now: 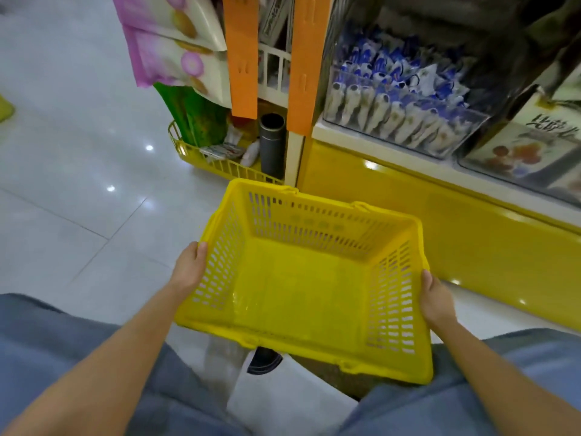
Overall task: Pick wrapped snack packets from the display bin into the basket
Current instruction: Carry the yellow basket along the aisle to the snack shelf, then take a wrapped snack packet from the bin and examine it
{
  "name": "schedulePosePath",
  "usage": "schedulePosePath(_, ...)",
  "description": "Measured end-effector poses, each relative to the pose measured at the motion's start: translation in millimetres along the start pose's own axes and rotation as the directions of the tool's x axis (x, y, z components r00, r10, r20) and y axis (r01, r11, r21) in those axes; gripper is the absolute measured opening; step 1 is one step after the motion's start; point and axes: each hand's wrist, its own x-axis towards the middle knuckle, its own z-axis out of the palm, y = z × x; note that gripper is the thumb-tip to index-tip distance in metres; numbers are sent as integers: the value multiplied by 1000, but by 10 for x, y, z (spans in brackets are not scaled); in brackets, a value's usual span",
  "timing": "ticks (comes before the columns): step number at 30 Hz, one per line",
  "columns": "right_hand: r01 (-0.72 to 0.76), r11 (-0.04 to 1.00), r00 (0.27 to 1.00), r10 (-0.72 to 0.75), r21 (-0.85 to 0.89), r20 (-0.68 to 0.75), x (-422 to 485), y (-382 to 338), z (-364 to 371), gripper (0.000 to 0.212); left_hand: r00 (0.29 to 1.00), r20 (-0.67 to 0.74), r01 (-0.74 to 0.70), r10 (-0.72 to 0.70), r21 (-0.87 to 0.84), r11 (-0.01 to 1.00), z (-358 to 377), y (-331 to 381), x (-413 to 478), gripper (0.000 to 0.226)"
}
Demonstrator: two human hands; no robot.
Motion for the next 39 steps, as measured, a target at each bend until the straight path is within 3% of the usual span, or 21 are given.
schedulePosePath(6,-61,994,996,54,90,70,-51,63,-48,41,999,33,-21,21,4,1000,-28,16,-46,34)
schedulePosePath(14,-142,988,990,142,60,2,36,136,-44,43,998,-43,-49,51,49,998,202,207,132,32)
schedulePosePath(22,-53,998,997,54,16,-52,104,185,-4,31,1000,-20,-6,10,165,986,234,226,308,42)
schedulePosePath(25,-58,995,998,61,-77,34,173,121,-87,41,999,46,7,-17,219,976,178,356,382,38)
schedulePosePath(27,-54,954,980,107,-294,169,237,8,-204,49,999,51,-24,13,227,973,117,565,450,38)
schedulePosePath(29,28,869,976,84,-494,203,285,-223,-381,52,992,32,-126,122,249,960,45,880,516,40)
schedulePosePath(32,235,873,972,-216,-428,91,297,-677,-682,46,919,27,-390,394,220,894,-41,1509,561,33)
schedulePosePath(35,545,811,828,-560,-213,-17,252,-1276,-973,36,762,18,-640,647,177,748,-70,2183,544,33)
schedulePosePath(39,740,672,659,-734,-31,-165,366,-2160,-1245,31,556,96,-817,826,246,522,-36,2869,564,40)
